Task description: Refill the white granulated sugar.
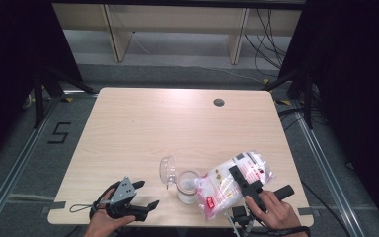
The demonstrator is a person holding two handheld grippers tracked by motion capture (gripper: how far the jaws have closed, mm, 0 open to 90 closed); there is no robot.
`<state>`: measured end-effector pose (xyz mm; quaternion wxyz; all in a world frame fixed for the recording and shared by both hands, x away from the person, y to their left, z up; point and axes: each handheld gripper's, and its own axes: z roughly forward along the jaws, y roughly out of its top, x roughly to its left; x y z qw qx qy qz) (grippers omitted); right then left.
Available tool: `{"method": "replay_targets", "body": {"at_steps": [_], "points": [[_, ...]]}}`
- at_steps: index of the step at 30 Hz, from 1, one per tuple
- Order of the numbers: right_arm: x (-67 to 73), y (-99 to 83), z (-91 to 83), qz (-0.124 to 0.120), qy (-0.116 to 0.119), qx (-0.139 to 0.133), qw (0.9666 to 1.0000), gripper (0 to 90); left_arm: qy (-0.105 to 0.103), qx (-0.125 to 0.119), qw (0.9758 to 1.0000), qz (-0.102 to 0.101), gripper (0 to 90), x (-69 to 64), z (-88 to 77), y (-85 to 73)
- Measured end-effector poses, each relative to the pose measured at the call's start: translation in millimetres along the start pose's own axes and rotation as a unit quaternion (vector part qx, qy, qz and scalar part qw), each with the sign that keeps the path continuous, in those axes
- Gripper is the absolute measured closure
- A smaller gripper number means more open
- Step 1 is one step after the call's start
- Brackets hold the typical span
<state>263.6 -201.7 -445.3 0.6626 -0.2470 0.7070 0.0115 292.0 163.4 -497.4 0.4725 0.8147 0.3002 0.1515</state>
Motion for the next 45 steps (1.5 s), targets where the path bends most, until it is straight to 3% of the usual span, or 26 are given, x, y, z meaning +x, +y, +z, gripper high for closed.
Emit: {"method": "replay_targets", "body": {"at_steps": [4, 5, 6, 9, 16, 17, 31, 33, 35, 37, 40, 45], "points": [[-4.6, 1.3, 0.7, -0.032, -0.003, -0.014, 0.9994, 57.2, 0.0, 0.0, 1.0, 0.0, 18.4, -0.1, -0.1, 0.0], [-10.8, 2.1, 3.8, -0.075, -0.003, -0.036, 0.9965, 57.3, 0.0, 0.0, 1.0, 0.0, 18.4, 0.0, -0.1, 0.0], [-9.3, 1.9, 2.9, -0.065, -0.004, -0.031, 0.9974, 57.2, 0.0, 0.0, 1.0, 0.0, 18.4, 0.1, -0.1, 0.0], [-10.7, 1.9, 3.7, -0.073, -0.003, -0.036, 0.9967, 57.3, 0.0, 0.0, 1.0, 0.0, 18.5, -0.1, -0.1, 0.0], [-9.4, 2.4, 2.3, -0.065, -0.005, -0.027, 0.9975, 57.3, 0.0, 0.0, 1.0, 0.0, 18.4, -0.1, -0.1, 0.1], [-4.2, 1.7, -1.4, -0.019, -0.011, -0.001, 0.9998, 57.3, 0.0, 0.0, 1.0, 0.0, 18.4, -0.1, -0.2, 0.1], [-6.9, 1.2, -2.5, -0.024, -0.013, -0.001, 0.9996, 57.4, 0.0, 0.001, 1.0, 0.0, 18.0, -0.3, 0.0, 0.1], [-6.6, 1.2, -2.3, -0.022, -0.012, -0.001, 0.9997, 57.4, 0.002, 0.0, 0.9999, -0.013, 18.0, -1.7, 0.2, -0.5], [-6.2, 1.2, -2.2, -0.021, -0.01, 0.0, 0.9997, 57.4, 0.002, 0.0, 0.9999, -0.012, 18.0, -1.7, 0.3, -0.4], [-5.9, 1.4, -2.1, -0.017, -0.006, 0.002, 0.9998, 57.5, 0.002, 0.002, 1.0, 0.002, 18.0, -0.3, -0.1, 0.2], [-6.2, 1.2, -2.2, -0.021, -0.011, -0.001, 0.9997, 57.5, 0.003, 0.0, 0.9999, -0.012, 18.0, -1.9, 0.2, -0.4], [-5.7, 1.4, -1.9, -0.02, -0.013, -0.002, 0.9997, 57.6, 0.003, 0.001, 1.0, -0.009, 18.0, -1.4, 0.1, -0.3]]}}
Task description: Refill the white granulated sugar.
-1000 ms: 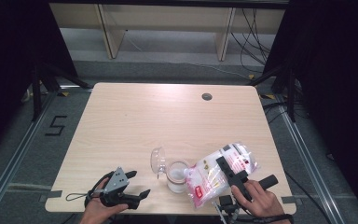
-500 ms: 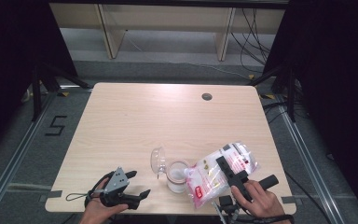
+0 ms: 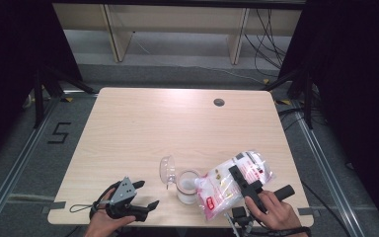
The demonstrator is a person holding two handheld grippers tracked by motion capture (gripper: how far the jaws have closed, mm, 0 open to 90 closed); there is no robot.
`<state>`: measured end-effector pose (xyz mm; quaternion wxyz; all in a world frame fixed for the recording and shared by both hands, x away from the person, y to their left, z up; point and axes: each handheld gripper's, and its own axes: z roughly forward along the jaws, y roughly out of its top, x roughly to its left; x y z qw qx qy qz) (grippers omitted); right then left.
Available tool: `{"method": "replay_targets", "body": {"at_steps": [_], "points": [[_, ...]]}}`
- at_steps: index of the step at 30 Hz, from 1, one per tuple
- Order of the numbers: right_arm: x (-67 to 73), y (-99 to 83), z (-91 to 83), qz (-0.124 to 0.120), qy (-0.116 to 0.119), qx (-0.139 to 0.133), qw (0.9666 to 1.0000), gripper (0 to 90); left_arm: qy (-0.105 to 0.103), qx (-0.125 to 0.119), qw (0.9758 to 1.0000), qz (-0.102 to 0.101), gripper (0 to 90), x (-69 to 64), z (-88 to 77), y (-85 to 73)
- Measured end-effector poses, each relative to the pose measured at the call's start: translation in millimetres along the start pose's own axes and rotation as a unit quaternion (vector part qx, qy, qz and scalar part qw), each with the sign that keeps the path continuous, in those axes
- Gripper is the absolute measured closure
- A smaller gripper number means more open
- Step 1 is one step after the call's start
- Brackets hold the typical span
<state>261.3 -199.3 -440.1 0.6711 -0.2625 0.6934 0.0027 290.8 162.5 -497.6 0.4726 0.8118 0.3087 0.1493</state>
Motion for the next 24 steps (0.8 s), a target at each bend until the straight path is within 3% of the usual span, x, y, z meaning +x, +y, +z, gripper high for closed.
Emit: {"method": "replay_targets", "body": {"at_steps": [2, 5, 11, 24], "points": [[0.2, -0.1, 0.0, 0.001, 0.001, 0.0, 1.0, 57.6, 0.0, 0.002, 0.9999, 0.01, 18.0, 0.9, -0.3, 0.5], [0.3, 0.0, 0.2, 0.0, 0.002, -0.001, 1.0, 57.7, -0.001, -0.001, 1.0, -0.004, 18.0, -0.3, 0.1, -0.2], [0.3, 0.1, 0.0, 0.001, 0.001, -0.001, 1.0, 57.8, 0.0, 0.0, 1.0, 0.009, 18.0, 0.8, -0.2, 0.4], [3.2, -0.1, 0.9, 0.013, 0.011, -0.001, 0.9999, 59.3, -0.001, 0.0, 1.0, 0.009, 18.0, 1.1, -0.4, 0.5]]}}
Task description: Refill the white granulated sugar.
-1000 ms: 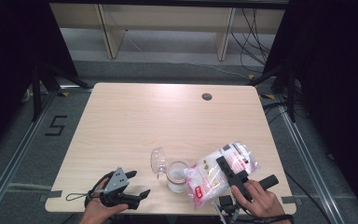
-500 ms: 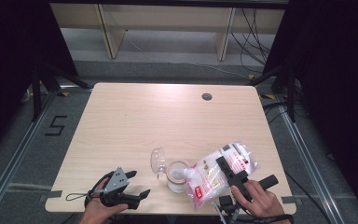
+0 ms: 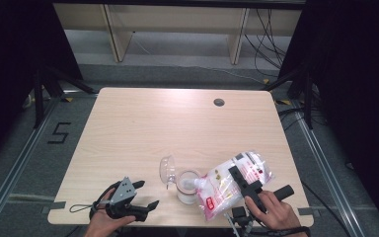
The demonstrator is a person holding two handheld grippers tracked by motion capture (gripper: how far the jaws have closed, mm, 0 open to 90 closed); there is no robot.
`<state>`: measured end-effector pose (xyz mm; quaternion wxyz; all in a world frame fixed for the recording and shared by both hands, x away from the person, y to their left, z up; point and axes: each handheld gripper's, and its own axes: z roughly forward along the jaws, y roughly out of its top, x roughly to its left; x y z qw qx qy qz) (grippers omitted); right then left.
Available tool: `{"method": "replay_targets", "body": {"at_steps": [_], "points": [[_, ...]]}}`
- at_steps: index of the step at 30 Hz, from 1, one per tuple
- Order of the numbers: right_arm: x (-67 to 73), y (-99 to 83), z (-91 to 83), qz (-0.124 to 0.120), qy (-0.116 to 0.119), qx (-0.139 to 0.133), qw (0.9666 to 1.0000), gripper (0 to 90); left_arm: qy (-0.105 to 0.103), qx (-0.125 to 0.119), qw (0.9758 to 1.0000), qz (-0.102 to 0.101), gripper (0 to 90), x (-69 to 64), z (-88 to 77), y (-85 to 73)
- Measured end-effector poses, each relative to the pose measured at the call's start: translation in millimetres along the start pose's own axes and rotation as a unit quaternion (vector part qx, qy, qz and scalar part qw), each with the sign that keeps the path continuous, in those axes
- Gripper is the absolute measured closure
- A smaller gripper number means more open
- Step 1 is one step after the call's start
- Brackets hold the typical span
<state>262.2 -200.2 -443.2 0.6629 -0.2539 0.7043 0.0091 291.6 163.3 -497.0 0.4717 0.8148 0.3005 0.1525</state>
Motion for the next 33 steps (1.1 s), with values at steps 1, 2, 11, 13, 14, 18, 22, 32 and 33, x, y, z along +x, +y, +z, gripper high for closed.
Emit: {"method": "replay_targets", "body": {"at_steps": [1, 2, 11, 13, 14, 18, 22, 32, 33], "points": [[0.0, -0.2, 0.1, 0.0, 0.0, -0.001, 1.0, 59.4, 0.0, 0.001, 1.0, -0.001, 18.1, -0.3, 0.0, 0.0], [0.2, -0.4, 0.3, 0.0, 0.001, -0.001, 1.0, 59.6, 0.001, 0.001, 1.0, 0.0, 18.1, -0.1, 0.0, 0.0], [2.1, -1.3, 1.2, 0.0, -0.002, -0.005, 1.0, 60.7, 0.004, 0.004, 1.0, -0.007, 18.1, -1.3, -0.2, -0.2], [1.8, -1.2, 1.2, 0.0, -0.002, -0.005, 1.0, 60.7, 0.003, 0.002, 1.0, -0.009, 18.1, -1.7, 0.0, -0.3], [1.8, -1.1, 1.1, -0.001, -0.003, -0.004, 1.0, 60.8, 0.002, 0.002, 1.0, -0.008, 18.1, -1.6, 0.0, -0.3], [3.7, -1.3, 0.9, 0.011, 0.003, 0.0, 0.9999, 61.0, 0.002, 0.002, 1.0, -0.007, 18.1, -1.6, 0.0, -0.3], [4.0, -1.3, 1.1, 0.01, 0.005, 0.0, 0.9999, 61.1, 0.003, 0.002, 1.0, -0.007, 18.2, -1.7, 0.1, -0.3], [4.2, -1.2, 0.9, 0.011, 0.006, 0.001, 0.9999, 61.3, 0.002, 0.002, 1.0, 0.004, 18.4, -0.5, -0.1, 0.1], [4.1, -1.2, 0.9, 0.01, 0.005, 0.001, 0.9999, 61.2, 0.002, 0.002, 1.0, 0.004, 18.4, -0.5, -0.2, 0.1]]}}
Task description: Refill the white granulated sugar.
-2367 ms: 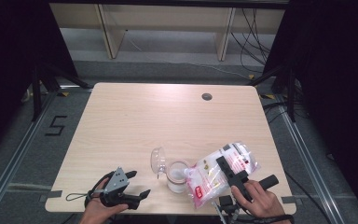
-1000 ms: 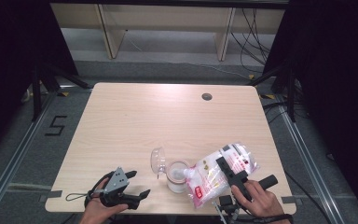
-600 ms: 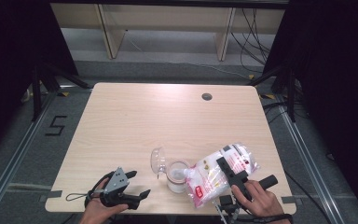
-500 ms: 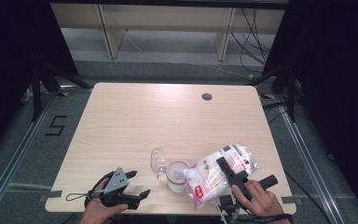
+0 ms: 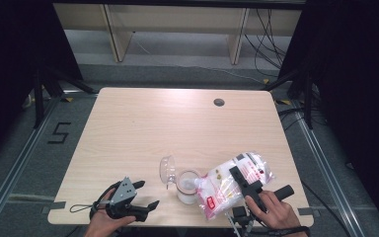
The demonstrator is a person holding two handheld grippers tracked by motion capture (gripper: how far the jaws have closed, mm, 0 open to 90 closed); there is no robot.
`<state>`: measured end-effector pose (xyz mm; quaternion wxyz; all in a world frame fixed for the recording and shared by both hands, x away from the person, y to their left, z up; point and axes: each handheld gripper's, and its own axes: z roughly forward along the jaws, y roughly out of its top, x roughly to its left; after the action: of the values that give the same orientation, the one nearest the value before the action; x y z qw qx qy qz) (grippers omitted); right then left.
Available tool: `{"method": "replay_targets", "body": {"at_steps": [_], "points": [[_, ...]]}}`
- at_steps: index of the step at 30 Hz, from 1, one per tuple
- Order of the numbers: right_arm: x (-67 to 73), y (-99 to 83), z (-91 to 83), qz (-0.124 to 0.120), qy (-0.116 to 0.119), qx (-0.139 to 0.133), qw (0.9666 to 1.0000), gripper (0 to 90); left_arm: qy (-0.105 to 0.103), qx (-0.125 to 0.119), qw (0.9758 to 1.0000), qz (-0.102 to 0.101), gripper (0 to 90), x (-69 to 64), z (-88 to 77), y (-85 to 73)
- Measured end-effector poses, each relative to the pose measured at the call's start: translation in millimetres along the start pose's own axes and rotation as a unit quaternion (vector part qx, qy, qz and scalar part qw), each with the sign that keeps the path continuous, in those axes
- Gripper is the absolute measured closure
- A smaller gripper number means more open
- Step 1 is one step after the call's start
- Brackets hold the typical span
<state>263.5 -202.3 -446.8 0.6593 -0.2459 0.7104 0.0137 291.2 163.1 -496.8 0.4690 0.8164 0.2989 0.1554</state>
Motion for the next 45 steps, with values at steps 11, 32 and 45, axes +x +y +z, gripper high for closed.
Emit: {"method": "replay_targets", "body": {"at_steps": [11, 32, 45], "points": [[-1.9, 0.5, 0.1, -0.01, 0.0, 0.0, 0.9999, 61.3, 0.0, 0.001, 1.0, 0.0, 18.4, 0.0, 0.1, 0.0], [-2.6, 0.9, -0.2, -0.012, -0.001, 0.0, 0.9999, 61.4, 0.0, -0.005, 1.0, -0.004, 18.4, -0.9, 1.0, -0.1], [-0.7, 0.6, -1.4, 0.004, -0.003, 0.004, 1.0, 61.4, 0.0, -0.002, 1.0, 0.0, 18.4, -0.3, 0.4, 0.0]]}}
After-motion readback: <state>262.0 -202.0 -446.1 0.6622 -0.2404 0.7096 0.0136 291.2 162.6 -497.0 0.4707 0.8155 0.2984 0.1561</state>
